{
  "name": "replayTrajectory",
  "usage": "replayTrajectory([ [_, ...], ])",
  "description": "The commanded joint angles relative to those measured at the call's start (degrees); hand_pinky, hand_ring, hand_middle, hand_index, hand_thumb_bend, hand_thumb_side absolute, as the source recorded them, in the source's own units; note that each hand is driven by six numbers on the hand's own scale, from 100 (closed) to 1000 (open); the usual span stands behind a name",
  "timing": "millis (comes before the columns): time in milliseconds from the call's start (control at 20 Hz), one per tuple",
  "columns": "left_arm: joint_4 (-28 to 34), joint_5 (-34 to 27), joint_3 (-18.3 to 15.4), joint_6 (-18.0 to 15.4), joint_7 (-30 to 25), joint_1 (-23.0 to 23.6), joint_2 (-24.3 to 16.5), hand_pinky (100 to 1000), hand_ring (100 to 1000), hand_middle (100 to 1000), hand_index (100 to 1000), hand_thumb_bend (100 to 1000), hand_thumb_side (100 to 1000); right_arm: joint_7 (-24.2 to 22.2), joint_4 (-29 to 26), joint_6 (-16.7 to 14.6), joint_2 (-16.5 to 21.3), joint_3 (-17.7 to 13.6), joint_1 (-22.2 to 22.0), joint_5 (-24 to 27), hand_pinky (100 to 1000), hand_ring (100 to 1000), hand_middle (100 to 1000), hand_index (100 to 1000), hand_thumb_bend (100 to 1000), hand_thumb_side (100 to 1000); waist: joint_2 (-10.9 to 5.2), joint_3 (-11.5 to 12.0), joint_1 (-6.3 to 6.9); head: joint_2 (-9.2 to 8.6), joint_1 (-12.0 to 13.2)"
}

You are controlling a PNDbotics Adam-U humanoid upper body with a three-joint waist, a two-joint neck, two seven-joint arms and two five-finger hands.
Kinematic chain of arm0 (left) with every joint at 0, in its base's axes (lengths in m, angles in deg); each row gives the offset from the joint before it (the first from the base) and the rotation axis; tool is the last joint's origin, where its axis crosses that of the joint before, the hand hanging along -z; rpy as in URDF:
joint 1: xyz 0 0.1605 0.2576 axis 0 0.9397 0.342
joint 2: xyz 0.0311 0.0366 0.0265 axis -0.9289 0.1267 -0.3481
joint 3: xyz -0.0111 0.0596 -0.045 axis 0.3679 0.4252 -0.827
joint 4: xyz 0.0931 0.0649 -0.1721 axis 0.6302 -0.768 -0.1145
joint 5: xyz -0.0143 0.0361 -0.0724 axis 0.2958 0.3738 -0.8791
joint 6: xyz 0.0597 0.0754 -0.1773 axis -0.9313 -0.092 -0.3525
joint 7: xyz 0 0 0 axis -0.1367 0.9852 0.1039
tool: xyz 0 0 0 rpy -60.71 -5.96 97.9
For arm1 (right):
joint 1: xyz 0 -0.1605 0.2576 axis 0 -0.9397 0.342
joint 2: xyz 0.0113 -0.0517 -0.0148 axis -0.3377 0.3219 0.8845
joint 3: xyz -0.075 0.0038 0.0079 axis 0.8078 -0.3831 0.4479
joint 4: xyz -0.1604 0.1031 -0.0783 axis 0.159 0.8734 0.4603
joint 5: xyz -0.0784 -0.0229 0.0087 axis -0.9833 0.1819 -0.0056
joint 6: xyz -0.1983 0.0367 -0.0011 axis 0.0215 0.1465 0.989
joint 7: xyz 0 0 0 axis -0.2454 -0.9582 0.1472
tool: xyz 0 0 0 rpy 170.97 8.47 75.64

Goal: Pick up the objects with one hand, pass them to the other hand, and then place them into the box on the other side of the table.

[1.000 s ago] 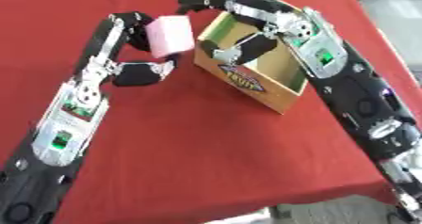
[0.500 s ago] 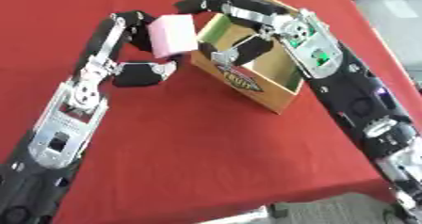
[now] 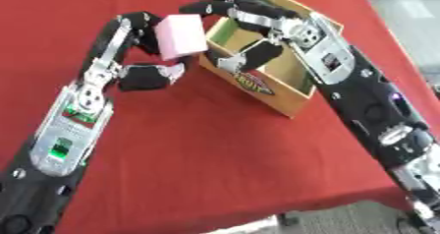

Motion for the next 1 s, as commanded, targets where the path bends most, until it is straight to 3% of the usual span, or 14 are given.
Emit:
replayTrajectory([
  [50, 0.33, -0.56, -0.25, 0.06, 0.35, -1.15, 0.83, 590, 468, 346, 501, 206, 100, -18.02, -1.14, -18.26, 0.94, -0.21, 0.61, 0.02, 949, 1000, 877, 1000, 100, 306, -0.92, -0.03, -0.04, 0.36, 0.08],
  [1000, -1.95, -1.45, 0.0, -0.32, 0.34, -1.39, 1.53, 585, 467, 345, 500, 205, 100, -18.02, -1.82, -18.26, 0.93, 1.35, 0.4, 2.24, 952, 1000, 884, 1000, 100, 254, -0.8, 0.13, -0.19, 0.36, -0.28],
])
